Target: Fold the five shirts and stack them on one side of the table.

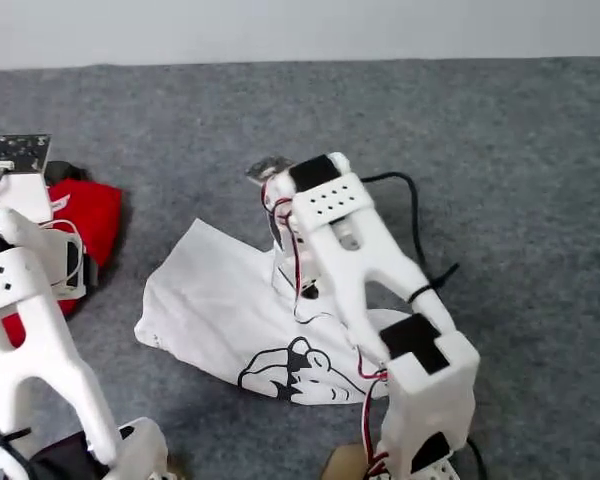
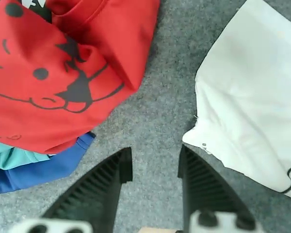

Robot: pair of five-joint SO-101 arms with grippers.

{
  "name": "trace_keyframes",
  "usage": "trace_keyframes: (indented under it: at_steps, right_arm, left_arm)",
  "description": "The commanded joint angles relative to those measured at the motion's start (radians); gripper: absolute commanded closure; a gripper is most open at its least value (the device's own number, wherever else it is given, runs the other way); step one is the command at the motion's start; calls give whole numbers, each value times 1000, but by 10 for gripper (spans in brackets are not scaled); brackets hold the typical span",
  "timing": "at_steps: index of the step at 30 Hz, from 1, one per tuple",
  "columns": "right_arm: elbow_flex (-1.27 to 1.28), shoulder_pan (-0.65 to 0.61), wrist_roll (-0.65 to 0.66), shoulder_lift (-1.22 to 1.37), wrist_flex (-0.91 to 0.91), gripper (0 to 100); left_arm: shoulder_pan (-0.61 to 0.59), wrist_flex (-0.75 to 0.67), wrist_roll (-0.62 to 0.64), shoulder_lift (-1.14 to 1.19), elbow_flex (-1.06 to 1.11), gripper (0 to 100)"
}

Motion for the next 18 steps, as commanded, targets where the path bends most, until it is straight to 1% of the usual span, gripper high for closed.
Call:
trace_keyframes:
  at_steps: [1,7,9,13,14,15,18]
  right_arm:
    - [-54,1,-9,28,27,735]
    - [-49,21,-9,104,56,742]
    - [-49,21,-3,111,56,793]
    - [-51,22,-2,105,54,979]
    - [-54,24,2,104,54,996]
    - [-51,35,8,102,58,980]
    - [-51,65,31,79,58,987]
  left_arm:
    - [-5,-20,-5,-25,-2,836]
    - [-5,-20,-5,-25,-2,836]
    - [-3,-20,-5,-25,-2,836]
    - [0,-21,-5,-25,-2,836]
    - [0,-21,-5,-25,-2,836]
    - [0,-21,-5,-25,-2,836]
    - [0,-21,-5,-23,-2,836]
